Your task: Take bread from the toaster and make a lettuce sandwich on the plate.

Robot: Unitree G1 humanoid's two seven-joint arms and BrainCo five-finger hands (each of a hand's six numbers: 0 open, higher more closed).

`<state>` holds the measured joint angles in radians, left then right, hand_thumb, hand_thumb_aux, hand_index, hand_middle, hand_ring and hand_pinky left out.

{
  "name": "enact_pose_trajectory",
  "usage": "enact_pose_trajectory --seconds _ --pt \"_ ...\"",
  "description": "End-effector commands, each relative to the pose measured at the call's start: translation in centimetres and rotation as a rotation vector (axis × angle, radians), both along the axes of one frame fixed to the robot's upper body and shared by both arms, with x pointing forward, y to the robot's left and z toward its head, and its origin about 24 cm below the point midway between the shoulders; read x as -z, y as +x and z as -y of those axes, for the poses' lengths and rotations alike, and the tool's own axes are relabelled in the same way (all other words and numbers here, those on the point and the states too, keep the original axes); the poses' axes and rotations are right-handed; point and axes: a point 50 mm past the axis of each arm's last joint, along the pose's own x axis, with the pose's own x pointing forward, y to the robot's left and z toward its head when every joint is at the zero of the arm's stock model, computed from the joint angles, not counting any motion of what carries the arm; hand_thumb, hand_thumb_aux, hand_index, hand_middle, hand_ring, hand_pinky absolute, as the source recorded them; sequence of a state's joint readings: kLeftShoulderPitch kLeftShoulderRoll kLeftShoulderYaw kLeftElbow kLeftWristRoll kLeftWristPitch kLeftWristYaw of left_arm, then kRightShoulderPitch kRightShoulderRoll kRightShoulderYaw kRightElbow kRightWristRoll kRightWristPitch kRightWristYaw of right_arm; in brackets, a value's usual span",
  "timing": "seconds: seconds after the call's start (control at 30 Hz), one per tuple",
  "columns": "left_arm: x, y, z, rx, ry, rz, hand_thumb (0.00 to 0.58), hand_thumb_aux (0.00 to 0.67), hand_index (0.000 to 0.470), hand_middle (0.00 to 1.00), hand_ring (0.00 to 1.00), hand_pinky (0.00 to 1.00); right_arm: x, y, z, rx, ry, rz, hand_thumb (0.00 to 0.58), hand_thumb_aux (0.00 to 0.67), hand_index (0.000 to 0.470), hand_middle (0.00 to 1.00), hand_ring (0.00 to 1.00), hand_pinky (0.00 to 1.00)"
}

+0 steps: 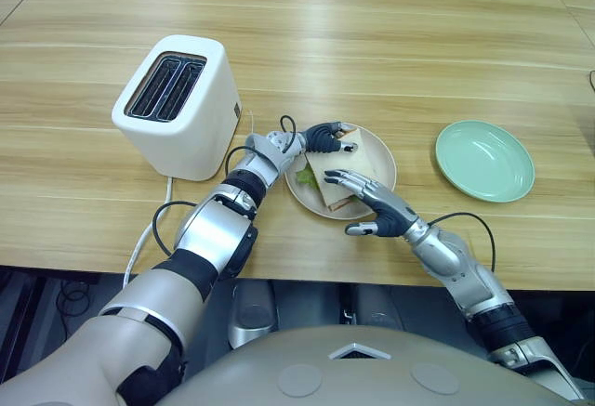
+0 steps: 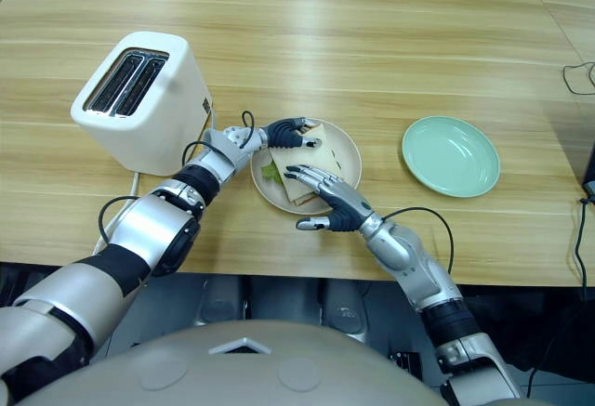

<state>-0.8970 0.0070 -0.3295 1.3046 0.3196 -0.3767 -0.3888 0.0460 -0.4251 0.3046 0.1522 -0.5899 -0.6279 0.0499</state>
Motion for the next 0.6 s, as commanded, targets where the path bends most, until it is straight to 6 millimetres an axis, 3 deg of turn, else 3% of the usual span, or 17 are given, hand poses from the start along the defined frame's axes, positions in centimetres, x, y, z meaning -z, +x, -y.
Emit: enact_pose_trajectory --seconds 0.03,0.2,0.23,0.27,0.3,0.33,0.37,0.4,0.43,0.47,0.5,0.53,0.6 --pt "0.9 -0.7 1.1 0.029 0.061 -0.025 0.580 0.670 0.460 1.00 1.00 1.00 1.4 1.0 0.0 0.057 -0.108 0.006 0.000 0.000 0.000 0.00 0.00 0.00" --pt "1.2 -1.0 1.7 0.046 0.078 -0.018 0.580 0.659 0.453 1.00 1.00 1.00 2.9 1.1 0.3 0.075 -0.186 -0.036 0.000 0.000 0.000 0.00 0.00 0.00" --pt "1.2 -1.0 1.8 0.048 0.082 -0.012 0.571 0.586 0.402 1.00 1.00 1.00 3.4 0.8 0.4 0.069 -0.206 -0.062 0.000 0.000 0.000 0.00 0.00 0.00" --pt "1.1 -1.0 1.8 0.048 0.086 -0.006 0.571 0.586 0.402 1.00 1.00 1.00 3.9 0.6 0.5 0.059 -0.227 -0.089 0.000 0.000 0.000 0.00 0.00 0.00" --pt "1.1 -1.0 1.8 0.049 0.093 0.006 0.530 0.473 0.325 1.00 1.00 1.00 4.4 0.2 0.6 0.048 -0.245 -0.125 0.000 0.000 0.000 0.00 0.00 0.00" --pt "1.0 -0.9 1.8 0.050 0.106 0.026 0.000 0.000 0.000 0.90 0.90 0.90 5.0 -0.2 0.7 0.035 -0.262 -0.165 0.000 0.000 0.000 0.00 0.00 0.00" --pt "1.0 -0.9 1.8 0.049 0.121 0.049 0.000 0.000 0.000 0.90 0.90 0.90 5.5 -0.6 0.8 0.020 -0.283 -0.195 0.000 0.000 0.000 0.00 0.00 0.00" --pt "0.9 -0.8 1.7 0.046 0.136 0.068 0.000 0.000 0.000 0.81 0.81 0.81 5.8 -0.9 0.9 0.008 -0.298 -0.219 0.000 0.000 0.000 0.00 0.00 0.00" --pt "0.8 -0.6 1.6 0.039 0.147 0.085 0.000 0.000 0.000 0.42 0.42 0.42 6.1 -1.1 0.9 0.001 -0.305 -0.240 0.000 0.000 0.000 0.00 0.00 0.00" --pt "0.6 -0.4 1.4 0.028 0.156 0.104 0.000 0.000 0.000 0.21 0.21 0.21 6.3 -1.3 1.0 -0.009 -0.313 -0.263 0.000 0.000 0.000 0.00 0.00 0.00" --pt "0.5 -0.3 1.3 0.019 0.163 0.119 0.000 0.000 0.000 0.21 0.21 0.21 6.5 -1.5 1.0 -0.016 -0.319 -0.281 0.000 0.000 0.000 0.00 0.00 0.00" --pt "0.3 -0.1 1.3 0.013 0.172 0.138 0.000 0.000 0.000 0.00 0.00 0.00 6.7 -1.6 1.1 -0.023 -0.324 -0.297 0.000 0.000 0.000 0.00 0.00 0.00" --pt "-0.4 0.4 1.1 -0.004 0.182 0.186 0.000 0.000 0.000 0.00 0.00 0.00 7.1 -2.0 1.2 -0.038 -0.344 -0.336 0.000 0.000 0.000 0.00 0.00 0.00"
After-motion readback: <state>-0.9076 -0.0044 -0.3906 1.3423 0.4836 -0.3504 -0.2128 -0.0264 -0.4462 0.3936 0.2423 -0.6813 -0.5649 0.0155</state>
